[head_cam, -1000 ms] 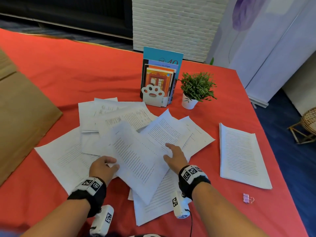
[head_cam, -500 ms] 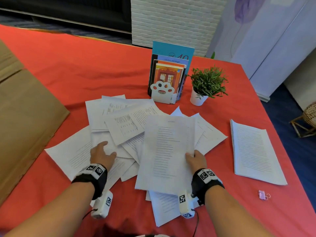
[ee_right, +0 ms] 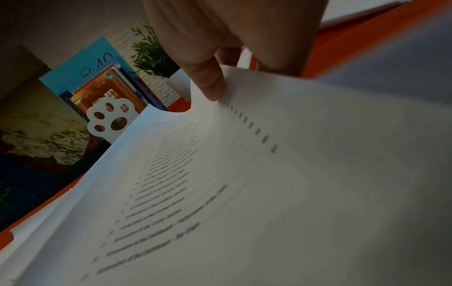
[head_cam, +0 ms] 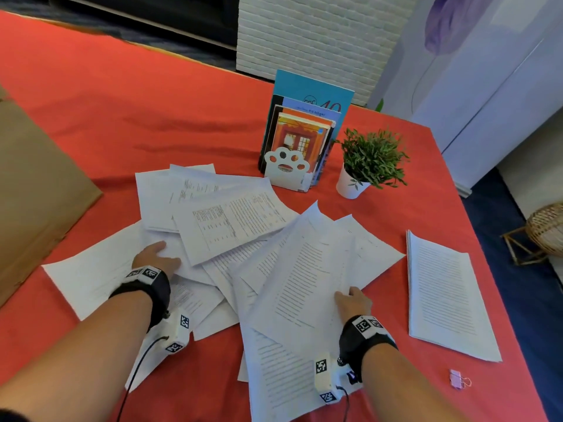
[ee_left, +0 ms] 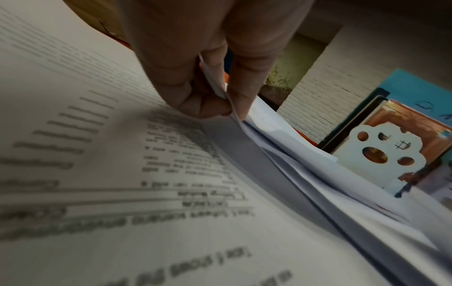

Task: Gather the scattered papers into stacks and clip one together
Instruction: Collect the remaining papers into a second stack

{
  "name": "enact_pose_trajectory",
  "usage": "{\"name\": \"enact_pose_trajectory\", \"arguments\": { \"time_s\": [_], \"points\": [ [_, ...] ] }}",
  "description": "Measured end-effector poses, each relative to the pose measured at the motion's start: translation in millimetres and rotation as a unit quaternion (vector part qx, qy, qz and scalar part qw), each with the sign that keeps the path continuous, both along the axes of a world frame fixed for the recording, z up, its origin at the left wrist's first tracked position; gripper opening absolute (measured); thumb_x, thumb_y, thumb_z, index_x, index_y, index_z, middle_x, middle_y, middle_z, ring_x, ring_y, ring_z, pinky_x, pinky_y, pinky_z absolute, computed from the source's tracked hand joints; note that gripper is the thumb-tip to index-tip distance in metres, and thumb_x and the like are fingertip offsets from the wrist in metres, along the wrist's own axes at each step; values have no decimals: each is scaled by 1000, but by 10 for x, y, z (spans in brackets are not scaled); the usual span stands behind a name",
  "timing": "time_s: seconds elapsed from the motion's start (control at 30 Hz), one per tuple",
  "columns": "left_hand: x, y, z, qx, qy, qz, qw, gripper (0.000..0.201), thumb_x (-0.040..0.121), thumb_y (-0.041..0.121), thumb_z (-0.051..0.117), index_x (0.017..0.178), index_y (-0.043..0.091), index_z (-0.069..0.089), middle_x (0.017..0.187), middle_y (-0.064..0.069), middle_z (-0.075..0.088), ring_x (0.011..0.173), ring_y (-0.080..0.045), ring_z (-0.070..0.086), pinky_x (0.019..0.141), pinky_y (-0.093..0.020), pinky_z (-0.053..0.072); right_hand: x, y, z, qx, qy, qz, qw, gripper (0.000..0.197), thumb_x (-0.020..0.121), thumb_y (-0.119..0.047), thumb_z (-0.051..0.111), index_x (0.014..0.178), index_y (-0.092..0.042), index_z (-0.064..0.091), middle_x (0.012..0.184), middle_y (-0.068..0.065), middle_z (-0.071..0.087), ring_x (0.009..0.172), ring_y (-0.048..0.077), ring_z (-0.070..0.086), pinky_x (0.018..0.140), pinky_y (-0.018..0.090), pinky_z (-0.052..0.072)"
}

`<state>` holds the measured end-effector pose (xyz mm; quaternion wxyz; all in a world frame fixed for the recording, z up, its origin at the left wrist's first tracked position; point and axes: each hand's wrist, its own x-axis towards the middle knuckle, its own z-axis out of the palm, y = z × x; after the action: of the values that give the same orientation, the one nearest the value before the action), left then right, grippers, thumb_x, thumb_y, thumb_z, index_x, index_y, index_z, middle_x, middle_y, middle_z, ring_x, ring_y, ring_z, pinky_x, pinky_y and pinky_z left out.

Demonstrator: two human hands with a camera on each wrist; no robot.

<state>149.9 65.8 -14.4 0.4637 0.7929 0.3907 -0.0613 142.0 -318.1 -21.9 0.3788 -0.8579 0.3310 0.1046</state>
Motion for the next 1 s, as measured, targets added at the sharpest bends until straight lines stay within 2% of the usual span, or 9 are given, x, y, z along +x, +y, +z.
{"name": "enact_pose_trajectory", "arguments": {
  "time_s": [0.07,0.23,0.3,0.47,0.63,0.77,0.83,0.9,1.0],
  "points": [
    [-86,-35,5,0,-10,3,1000,59,79,9,67,134,14,50,146,-13,42,131,-32,42,111,-36,33,6,12,-43,12,15,13,1000,17,83,-3,51,95,3,61,101,20,63,93,28,59,80,31,47],
    [-582,-109,4,9,-28,-17,999,58,75,6,70,130,13,54,140,-19,48,125,-35,48,108,-37,37,-124,-9,-121,-10,44,25,999,44,87,-4,51,130,0,52,140,20,50,129,32,47,110,39,36],
    [-856,-152,-1,20,-19,-27,999,57,77,5,69,131,11,53,143,-18,45,129,-34,44,108,-33,32,-221,-43,-104,-25,44,27,998,41,88,-4,52,128,0,54,137,21,53,128,33,48,110,38,37],
    [-1439,-163,-39,15,9,-78,997,58,76,4,69,131,10,53,141,-16,48,129,-31,44,108,-30,30,-380,-95,-100,-23,33,66,997,17,83,-1,56,86,-12,68,109,15,69,107,31,62,89,28,45],
    [-1701,-79,-4,28,48,-87,995,51,73,1,67,123,10,61,141,-17,46,125,-32,46,108,-33,33,-436,-72,-62,-46,26,108,993,22,83,-4,55,100,-9,69,116,16,66,109,32,61,91,32,46],
    [-1546,-88,173,180,40,-30,982,40,73,9,69,110,23,62,148,-7,21,128,-37,33,109,-49,31,-453,-21,39,-132,-41,52,989,29,86,-18,57,112,-9,63,144,6,35,124,33,39,103,44,32],
    [-1299,-85,252,216,15,-53,975,38,76,13,67,111,25,60,146,-7,26,126,-37,33,106,-51,32,-409,-35,124,-79,-96,34,992,20,80,-25,58,93,-11,63,120,8,47,107,28,47,92,36,39],
    [-979,-31,229,214,-9,-93,972,36,81,17,64,115,24,59,143,-9,33,125,-37,35,105,-50,33,-362,-57,197,10,-128,28,991,15,81,-21,55,73,-7,54,86,11,53,81,25,51,64,25,40],
    [-539,45,137,192,-18,-144,971,37,84,22,59,121,23,56,139,-13,41,126,-37,38,107,-45,34,-323,-65,266,26,-84,-2,996,22,89,-15,51,75,-1,60,82,15,57,82,33,57,68,33,41]
  ]
}}
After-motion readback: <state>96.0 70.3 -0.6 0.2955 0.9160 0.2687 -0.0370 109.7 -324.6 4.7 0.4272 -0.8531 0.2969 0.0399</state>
